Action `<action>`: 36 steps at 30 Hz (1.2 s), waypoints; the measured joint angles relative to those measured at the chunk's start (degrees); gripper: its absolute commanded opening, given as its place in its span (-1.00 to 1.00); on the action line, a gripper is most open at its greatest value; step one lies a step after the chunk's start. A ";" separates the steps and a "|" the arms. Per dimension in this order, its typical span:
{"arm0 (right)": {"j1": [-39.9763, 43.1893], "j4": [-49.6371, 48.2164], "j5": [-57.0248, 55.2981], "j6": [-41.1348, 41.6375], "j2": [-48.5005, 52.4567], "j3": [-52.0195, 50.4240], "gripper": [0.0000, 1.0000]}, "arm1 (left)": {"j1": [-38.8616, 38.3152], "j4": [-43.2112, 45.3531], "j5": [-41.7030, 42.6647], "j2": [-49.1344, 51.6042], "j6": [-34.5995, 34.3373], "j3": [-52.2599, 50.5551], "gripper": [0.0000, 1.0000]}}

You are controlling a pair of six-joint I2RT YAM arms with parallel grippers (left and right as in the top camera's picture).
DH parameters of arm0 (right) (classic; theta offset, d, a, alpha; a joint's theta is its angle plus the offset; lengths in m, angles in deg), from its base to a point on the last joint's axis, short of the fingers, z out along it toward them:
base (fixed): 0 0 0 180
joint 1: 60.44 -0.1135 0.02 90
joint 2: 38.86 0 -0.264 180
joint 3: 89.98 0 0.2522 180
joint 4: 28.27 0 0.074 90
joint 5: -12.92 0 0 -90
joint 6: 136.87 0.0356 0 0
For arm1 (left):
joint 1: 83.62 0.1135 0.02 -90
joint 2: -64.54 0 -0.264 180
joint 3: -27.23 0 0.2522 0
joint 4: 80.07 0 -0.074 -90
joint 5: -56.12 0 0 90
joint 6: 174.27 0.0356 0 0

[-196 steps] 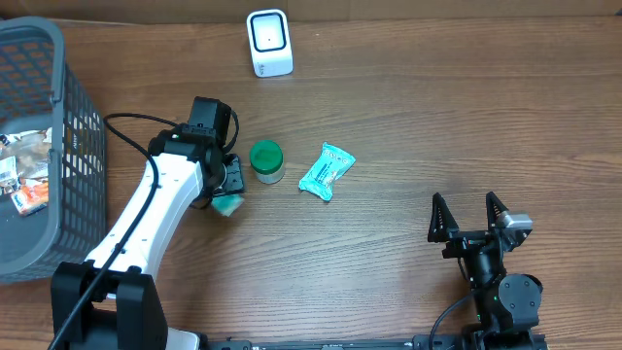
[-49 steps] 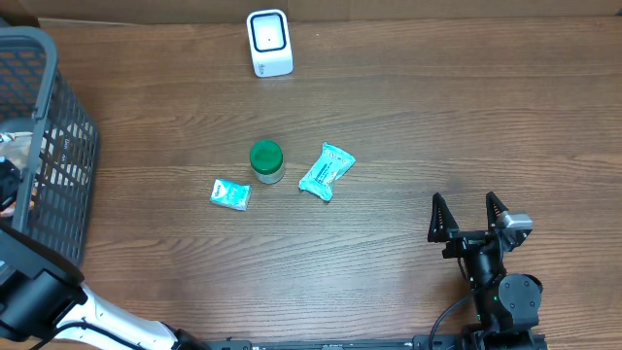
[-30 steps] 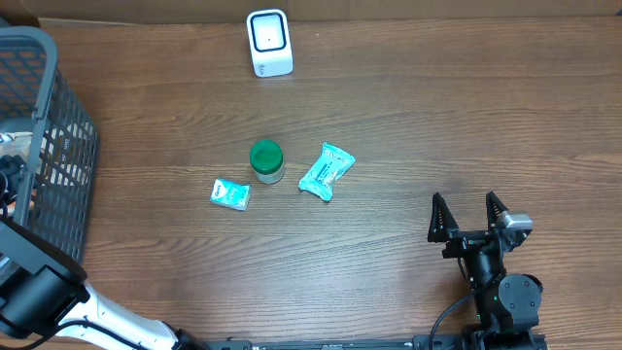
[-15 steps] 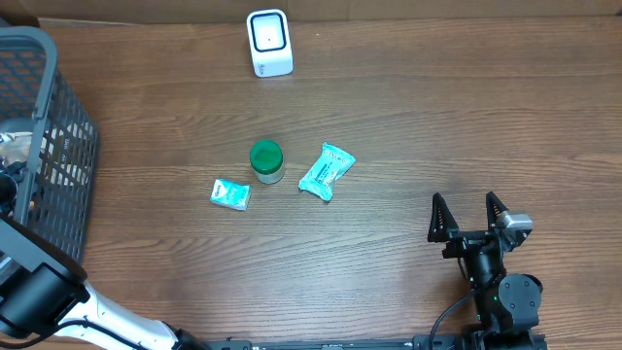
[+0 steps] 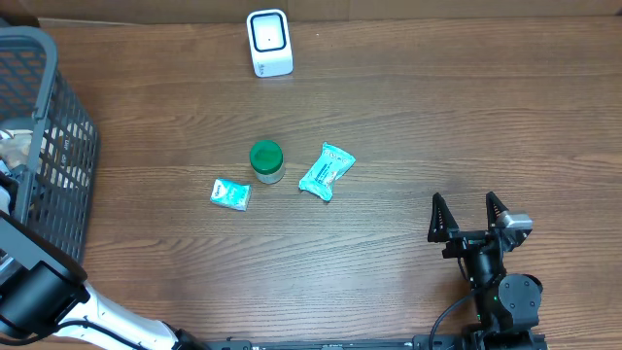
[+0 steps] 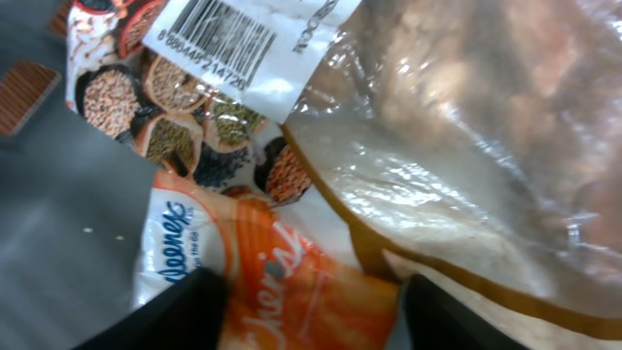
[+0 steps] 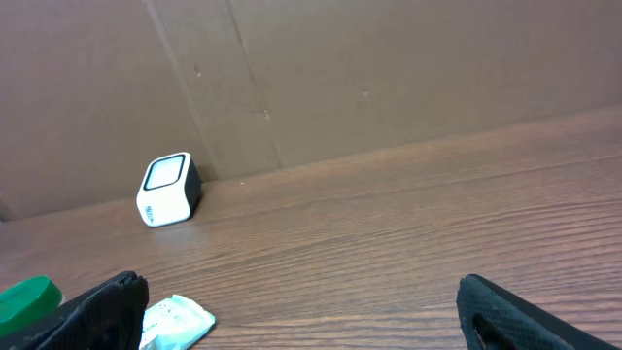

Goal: Scan the item barcode
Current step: 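Grasp the small orange Kleenex pack in the basket with the left gripper, then carry the orange pack to the scanner and drop it on the table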

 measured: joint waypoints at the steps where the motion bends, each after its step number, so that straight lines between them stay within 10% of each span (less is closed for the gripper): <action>1: 0.00 0.07 -0.02 0.00 0.00 0.00 1.00 | 0.00 0.09 -0.24 0.00 0.20 -0.04 -0.21; 6: 0.00 0.02 -0.02 -0.02 0.00 0.00 1.00 | 0.02 0.00 -0.46 -0.07 0.83 -0.09 -0.91; 18: 0.00 0.02 -0.02 0.00 0.00 0.00 0.99 | 0.04 -11.39 -0.39 -0.92 -0.68 2.47 -0.91; 27: 0.00 0.04 -0.02 -0.02 0.00 0.00 1.00 | 0.04 -28.37 0.26 -4.57 -14.84 15.37 -0.92; 36: 0.00 0.04 -0.02 -0.02 0.00 0.00 1.00 | -0.13 -31.30 17.92 -23.52 -24.02 32.48 -0.92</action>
